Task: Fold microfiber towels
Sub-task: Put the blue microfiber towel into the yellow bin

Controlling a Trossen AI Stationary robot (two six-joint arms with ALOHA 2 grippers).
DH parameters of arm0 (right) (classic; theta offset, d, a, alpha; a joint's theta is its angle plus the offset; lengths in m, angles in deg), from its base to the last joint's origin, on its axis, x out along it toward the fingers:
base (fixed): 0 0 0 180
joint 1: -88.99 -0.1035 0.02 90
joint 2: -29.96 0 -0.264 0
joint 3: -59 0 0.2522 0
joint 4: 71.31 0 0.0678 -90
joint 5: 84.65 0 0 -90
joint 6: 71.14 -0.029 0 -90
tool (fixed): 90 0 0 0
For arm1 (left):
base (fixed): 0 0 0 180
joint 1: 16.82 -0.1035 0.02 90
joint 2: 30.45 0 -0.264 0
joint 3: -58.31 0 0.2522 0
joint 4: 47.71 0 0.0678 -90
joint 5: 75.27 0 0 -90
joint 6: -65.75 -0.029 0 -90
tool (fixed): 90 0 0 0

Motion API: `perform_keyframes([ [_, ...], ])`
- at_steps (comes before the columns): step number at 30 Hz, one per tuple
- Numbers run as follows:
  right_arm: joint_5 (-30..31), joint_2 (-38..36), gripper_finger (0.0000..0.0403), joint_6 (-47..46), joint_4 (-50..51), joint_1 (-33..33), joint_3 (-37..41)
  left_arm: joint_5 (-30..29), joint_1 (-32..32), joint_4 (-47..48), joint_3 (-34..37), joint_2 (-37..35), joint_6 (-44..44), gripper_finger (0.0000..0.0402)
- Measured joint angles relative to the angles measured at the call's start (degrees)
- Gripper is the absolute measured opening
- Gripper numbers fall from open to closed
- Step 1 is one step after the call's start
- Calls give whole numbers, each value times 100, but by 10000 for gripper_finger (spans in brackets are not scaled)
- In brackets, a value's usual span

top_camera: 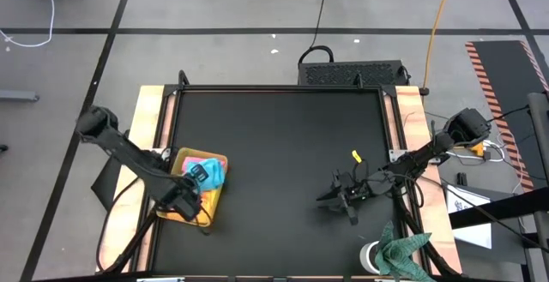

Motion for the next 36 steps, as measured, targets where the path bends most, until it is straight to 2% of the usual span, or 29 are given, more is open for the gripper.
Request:
perform_keyframes([
  [7,-2,0,118,23,0,2,0,55,-541,481,-371,382,290,153],
  [11,-2,0,118,8,0,2,-4,261,-890,1679,-851,346,1451,201],
  [13,-2,0,118,6,-2,2,-9,446,-986,2171,-1036,300,1878,218],
  [18,-4,0,118,20,-47,2,-9,508,-1067,1921,-1137,-163,2447,233],
  [22,-7,-4,118,23,-91,2,-9,208,-1080,2082,-1204,-390,3642,217],
  [26,-9,-2,118,119,-133,2,-9,-170,-1138,834,-1149,-770,4363,174],
  [33,-20,-2,118,172,-153,-3,-9,-888,-1611,-1047,-298,-1072,4490,59],
  [36,-26,-2,118,185,-155,-24,-9,-857,-1761,-1962,189,-1058,4361,16],
])
